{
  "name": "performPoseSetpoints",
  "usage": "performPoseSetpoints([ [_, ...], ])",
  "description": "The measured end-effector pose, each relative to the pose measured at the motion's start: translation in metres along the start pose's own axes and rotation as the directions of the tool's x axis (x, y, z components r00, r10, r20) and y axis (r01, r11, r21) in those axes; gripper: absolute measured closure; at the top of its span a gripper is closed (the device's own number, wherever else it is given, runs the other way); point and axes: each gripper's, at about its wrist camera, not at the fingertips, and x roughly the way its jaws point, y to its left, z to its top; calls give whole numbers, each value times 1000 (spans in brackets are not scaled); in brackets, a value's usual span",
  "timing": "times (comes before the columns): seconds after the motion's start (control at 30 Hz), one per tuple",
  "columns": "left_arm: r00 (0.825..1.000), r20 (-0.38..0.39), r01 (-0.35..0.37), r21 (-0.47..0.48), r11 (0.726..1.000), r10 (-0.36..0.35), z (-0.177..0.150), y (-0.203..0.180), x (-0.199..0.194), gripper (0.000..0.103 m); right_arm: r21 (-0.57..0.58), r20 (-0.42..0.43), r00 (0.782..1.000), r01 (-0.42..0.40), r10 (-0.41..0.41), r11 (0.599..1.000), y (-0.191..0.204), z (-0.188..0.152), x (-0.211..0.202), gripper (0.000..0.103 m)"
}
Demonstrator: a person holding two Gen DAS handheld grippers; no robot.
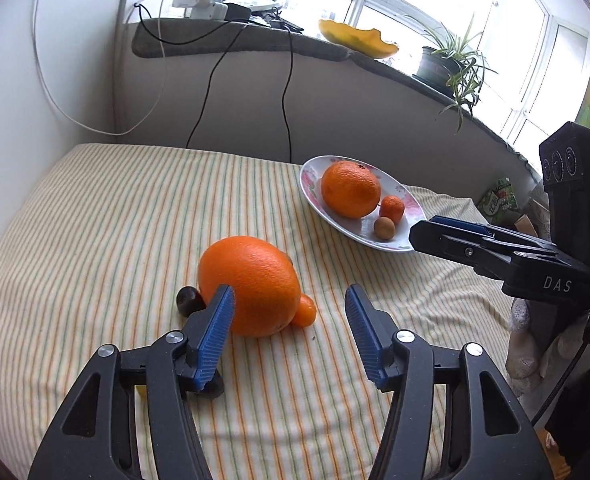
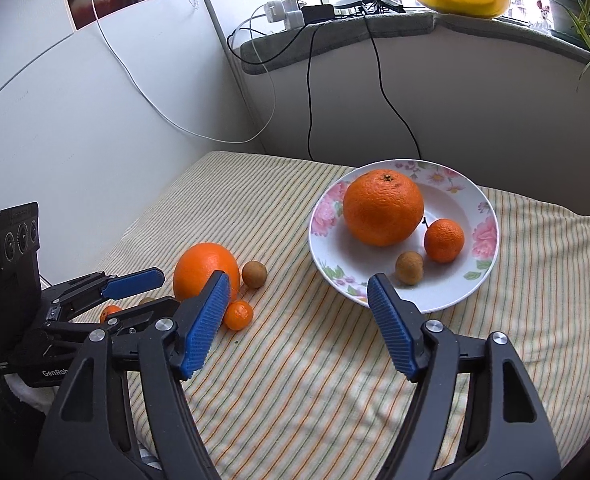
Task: Organize fruits
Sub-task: 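Move the right tool toward another large orange on the cloth, then close the right gripper around the large orange and lift it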
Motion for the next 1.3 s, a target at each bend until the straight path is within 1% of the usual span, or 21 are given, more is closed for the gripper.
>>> performPoseSetpoints([
  [0.03,1000,-1,-6,-3,1000,6,-1,3,0,42,4,-6,1000,-10,10,1000,2,0,2,24],
  [0.17,1000,-13,-19,-11,1000,19,-5,13,2,40,10,-38,998,-55,56,998,12,-1,13,23],
  [0.43,1000,-30,-5,-25,1000,4,-8,20,9,40,-9,-109,986,-131,130,991,37,2,40,23],
  [0.57,1000,-24,-3,-18,1000,2,-7,21,11,39,-8,-139,979,-150,148,989,45,5,56,23],
  [0.63,1000,-26,-1,-18,1000,1,-6,22,12,37,2,-155,975,-163,162,987,45,6,65,23],
  [0.8,1000,-23,1,0,1000,-1,-5,20,15,37,49,-191,958,-209,214,977,48,8,81,23],
  [1.2,999,-35,-1,-1,1000,1,-1,26,26,37,121,-246,930,-251,274,960,46,18,118,23],
  [1.3,999,-40,3,-7,1000,-3,0,27,29,34,127,-256,926,-252,277,959,48,19,124,23],
])
